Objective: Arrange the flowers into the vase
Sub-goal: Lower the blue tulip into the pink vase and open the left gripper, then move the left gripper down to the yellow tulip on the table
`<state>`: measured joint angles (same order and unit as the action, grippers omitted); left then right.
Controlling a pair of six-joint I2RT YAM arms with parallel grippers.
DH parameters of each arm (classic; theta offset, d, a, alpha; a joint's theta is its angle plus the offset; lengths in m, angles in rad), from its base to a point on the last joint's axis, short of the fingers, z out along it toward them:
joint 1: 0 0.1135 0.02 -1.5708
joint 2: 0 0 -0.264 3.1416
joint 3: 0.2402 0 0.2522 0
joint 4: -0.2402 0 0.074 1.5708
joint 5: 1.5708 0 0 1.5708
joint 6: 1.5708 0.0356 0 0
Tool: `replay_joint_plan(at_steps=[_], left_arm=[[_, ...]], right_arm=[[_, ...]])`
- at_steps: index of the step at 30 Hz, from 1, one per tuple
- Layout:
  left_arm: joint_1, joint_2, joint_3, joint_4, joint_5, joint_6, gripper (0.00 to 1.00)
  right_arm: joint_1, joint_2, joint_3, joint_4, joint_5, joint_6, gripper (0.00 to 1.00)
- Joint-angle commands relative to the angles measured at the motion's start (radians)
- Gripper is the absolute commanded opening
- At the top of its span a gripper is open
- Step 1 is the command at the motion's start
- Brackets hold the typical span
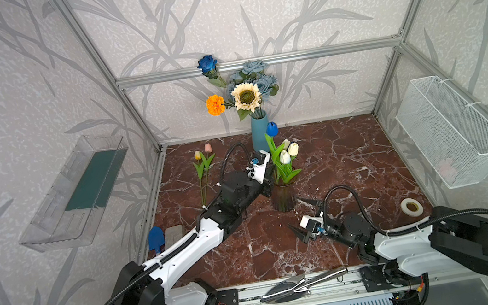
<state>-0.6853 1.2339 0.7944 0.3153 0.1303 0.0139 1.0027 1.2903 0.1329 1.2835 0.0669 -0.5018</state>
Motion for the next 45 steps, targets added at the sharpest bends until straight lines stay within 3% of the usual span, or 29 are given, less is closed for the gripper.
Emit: replay_joint_plan(at_steps=[1,11,15,19,21,25,27,31,34,37,42,45], left_arm=[[-0.001,-0.042,0.028,-0.191,0.021,0.087,0.15],[0.01,-0.081,0.069,-0.277,0.02,0.091,0.21],[0.045,-0.138,0.106,-0.317,0.1,0.064,0.34],[0.073,-0.231,0.038,-0.283,0.044,0.049,0.43],[0.102,-0.287,-0.028,-0.243,0.058,0.047,0.57],[0.135,-0.351,-0.122,-0.164,-0.098,0.084,0.59],[0.186,-0.346,-0.18,-0.041,-0.273,0.049,0.66],[0.378,-0.221,-0.161,-0.017,-0.406,-0.149,0.69],[0.53,-0.035,-0.011,-0.211,-0.382,-0.269,0.7],[0.6,0.149,0.136,-0.383,-0.403,-0.28,0.58],[0.69,0.391,0.321,-0.568,-0.347,-0.3,0.53],[0.72,0.508,0.417,-0.661,-0.306,-0.302,0.52]], right_arm=[[0.01,0.005,0.007,0.058,0.009,-0.003,0.94],[0.013,0.005,0.009,0.058,0.005,-0.004,0.94],[0.013,-0.002,0.006,0.053,0.009,-0.007,0.94],[0.013,-0.002,0.008,0.053,0.005,-0.007,0.94],[0.013,-0.002,0.006,0.053,0.006,-0.007,0.94],[0.013,-0.001,0.008,0.055,0.01,-0.008,0.94],[0.013,0.003,0.007,0.064,0.003,-0.004,0.94],[0.013,-0.004,0.006,0.071,-0.008,0.0,0.94],[0.013,-0.041,-0.005,0.07,-0.01,-0.003,0.94],[0.04,-0.13,0.026,-0.068,-0.028,0.02,0.96],[0.027,-0.284,0.163,-0.444,-0.008,0.152,0.95],[-0.071,-0.291,0.205,-0.502,-0.08,0.242,0.94]])
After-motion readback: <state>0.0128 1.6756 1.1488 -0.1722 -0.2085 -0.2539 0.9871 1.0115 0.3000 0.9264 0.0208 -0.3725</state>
